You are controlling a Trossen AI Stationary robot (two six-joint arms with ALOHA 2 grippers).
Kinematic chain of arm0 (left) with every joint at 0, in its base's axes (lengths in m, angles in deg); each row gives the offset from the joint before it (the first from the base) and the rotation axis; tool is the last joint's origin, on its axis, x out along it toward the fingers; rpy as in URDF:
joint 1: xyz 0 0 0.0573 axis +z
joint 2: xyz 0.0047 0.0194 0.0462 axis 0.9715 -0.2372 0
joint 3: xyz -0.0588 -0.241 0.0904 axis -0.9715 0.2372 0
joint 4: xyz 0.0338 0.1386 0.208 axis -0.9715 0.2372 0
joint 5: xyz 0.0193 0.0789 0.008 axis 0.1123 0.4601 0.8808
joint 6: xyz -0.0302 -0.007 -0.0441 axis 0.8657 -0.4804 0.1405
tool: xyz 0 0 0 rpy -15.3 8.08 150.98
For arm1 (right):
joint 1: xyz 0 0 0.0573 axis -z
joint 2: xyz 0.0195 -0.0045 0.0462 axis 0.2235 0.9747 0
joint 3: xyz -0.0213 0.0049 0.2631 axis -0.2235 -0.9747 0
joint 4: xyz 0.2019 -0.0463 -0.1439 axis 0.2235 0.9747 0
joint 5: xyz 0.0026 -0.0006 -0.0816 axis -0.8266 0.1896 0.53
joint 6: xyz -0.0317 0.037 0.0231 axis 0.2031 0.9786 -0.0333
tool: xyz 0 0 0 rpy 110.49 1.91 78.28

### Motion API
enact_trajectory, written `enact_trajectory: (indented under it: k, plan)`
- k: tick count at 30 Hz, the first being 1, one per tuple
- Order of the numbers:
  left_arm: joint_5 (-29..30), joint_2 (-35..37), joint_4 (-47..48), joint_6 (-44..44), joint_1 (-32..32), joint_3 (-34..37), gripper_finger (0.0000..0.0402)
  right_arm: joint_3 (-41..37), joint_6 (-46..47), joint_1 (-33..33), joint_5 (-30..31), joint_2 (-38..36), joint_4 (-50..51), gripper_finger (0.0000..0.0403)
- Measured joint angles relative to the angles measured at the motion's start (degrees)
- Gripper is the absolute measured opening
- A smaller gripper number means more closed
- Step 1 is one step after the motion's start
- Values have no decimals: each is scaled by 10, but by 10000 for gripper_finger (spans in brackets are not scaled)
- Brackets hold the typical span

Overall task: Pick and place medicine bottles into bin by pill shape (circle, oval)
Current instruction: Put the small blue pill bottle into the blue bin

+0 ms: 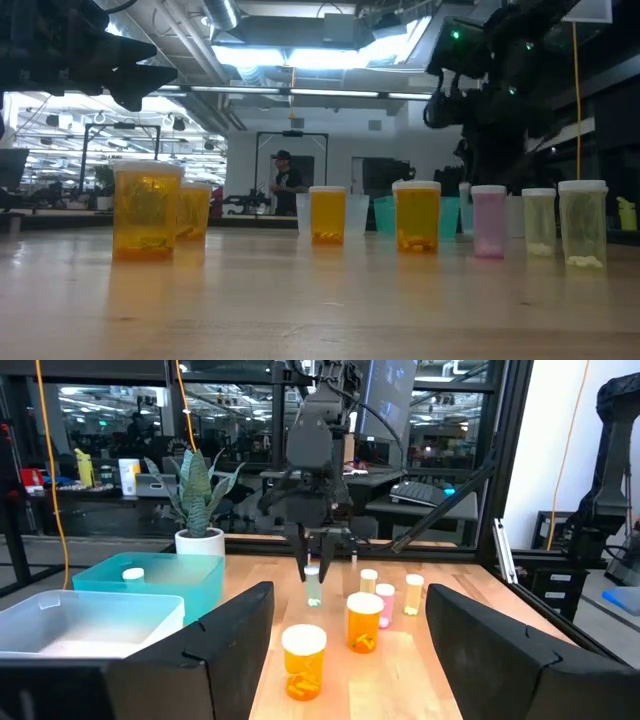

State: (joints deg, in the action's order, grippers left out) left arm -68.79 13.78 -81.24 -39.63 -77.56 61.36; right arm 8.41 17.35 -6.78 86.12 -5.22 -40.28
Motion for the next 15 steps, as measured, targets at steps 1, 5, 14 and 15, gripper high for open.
enact_trajectory:
  k: [1,5,14,15]
  plan:
    - [0,0,0,0,0,0,254,10,-1,2,0,-2,11,109]
    - [0,0,0,0,0,0,254,63,-10,16,15,-9,56,109]
    - [0,0,0,0,0,0,254,178,-98,86,66,-12,92,110]
    - [0,0,0,0,0,0,254,187,-109,98,66,-12,90,109]
